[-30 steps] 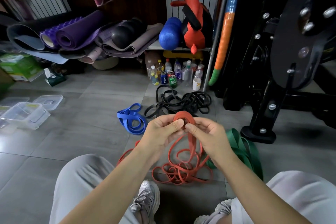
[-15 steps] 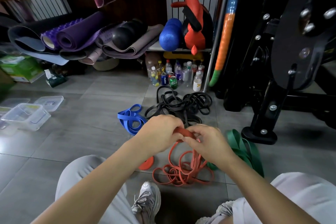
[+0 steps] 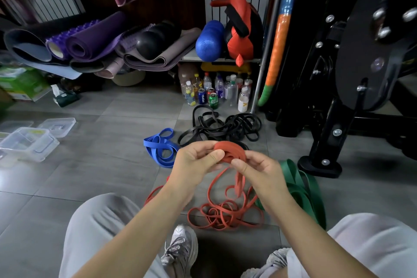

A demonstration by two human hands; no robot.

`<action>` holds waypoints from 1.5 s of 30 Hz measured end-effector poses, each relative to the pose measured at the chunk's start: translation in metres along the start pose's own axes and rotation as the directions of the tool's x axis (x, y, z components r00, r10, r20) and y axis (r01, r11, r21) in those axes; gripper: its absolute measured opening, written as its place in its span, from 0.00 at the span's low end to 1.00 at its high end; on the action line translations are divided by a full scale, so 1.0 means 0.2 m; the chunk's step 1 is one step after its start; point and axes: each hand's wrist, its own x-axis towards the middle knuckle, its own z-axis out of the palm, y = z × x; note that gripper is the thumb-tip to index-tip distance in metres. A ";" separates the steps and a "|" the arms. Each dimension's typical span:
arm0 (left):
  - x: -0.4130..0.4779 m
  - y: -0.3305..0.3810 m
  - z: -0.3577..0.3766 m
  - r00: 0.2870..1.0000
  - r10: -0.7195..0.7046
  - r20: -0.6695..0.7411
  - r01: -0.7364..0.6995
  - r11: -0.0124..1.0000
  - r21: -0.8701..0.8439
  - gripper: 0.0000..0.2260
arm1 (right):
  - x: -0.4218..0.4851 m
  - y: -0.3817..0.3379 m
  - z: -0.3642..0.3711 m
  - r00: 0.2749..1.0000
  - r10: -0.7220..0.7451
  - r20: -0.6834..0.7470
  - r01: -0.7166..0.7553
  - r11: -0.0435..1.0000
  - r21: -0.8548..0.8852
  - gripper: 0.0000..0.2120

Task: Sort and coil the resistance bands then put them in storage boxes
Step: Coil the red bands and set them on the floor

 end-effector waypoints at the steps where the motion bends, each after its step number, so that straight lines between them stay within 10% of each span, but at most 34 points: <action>1: -0.01 -0.02 0.01 1.000 -0.026 -0.007 0.025 0.997 -0.079 0.08 | -0.01 0.01 0.01 1.000 -0.011 -0.023 0.012 1.000 0.013 0.05; 5: -0.01 -0.06 0.00 0.996 -0.084 -0.010 0.083 0.993 -0.081 0.06 | 0.00 0.02 0.00 0.998 -0.069 0.002 0.069 0.986 -0.150 0.11; 9: 0.01 -0.03 -0.05 0.996 -0.071 0.046 0.053 0.944 0.325 0.07 | 0.02 0.00 -0.03 0.994 -0.077 0.077 0.097 0.946 -0.310 0.08; 13: 0.01 0.05 -0.08 0.977 0.021 0.213 -0.205 0.375 0.904 0.09 | 0.04 -0.01 -0.05 0.965 -0.110 0.239 0.246 0.700 -0.671 0.07; 17: 0.00 0.06 -0.02 0.939 0.034 0.341 -0.342 0.049 0.938 0.06 | 0.05 -0.02 -0.01 0.930 -0.071 0.362 0.327 0.609 -0.723 0.08; 25: 0.02 0.08 -0.07 0.988 -0.024 0.152 -0.099 0.659 0.746 0.10 | 0.06 -0.02 -0.06 0.974 0.039 0.222 0.090 0.835 -0.543 0.07; 33: 0.02 0.04 -0.07 0.998 -0.039 0.052 0.029 0.984 0.175 0.09 | 0.04 -0.04 -0.03 0.988 -0.004 0.157 0.026 0.990 -0.138 0.08; 39: 0.02 0.05 -0.06 0.995 -0.027 0.091 -0.002 0.952 0.306 0.08 | 0.06 -0.05 -0.04 0.982 -0.038 0.183 0.099 0.935 -0.339 0.07; 45: 0.05 0.12 -0.07 0.974 0.017 0.225 -0.202 0.516 0.833 0.07 | 0.10 -0.08 -0.04 0.952 -0.037 0.305 0.218 0.780 -0.587 0.04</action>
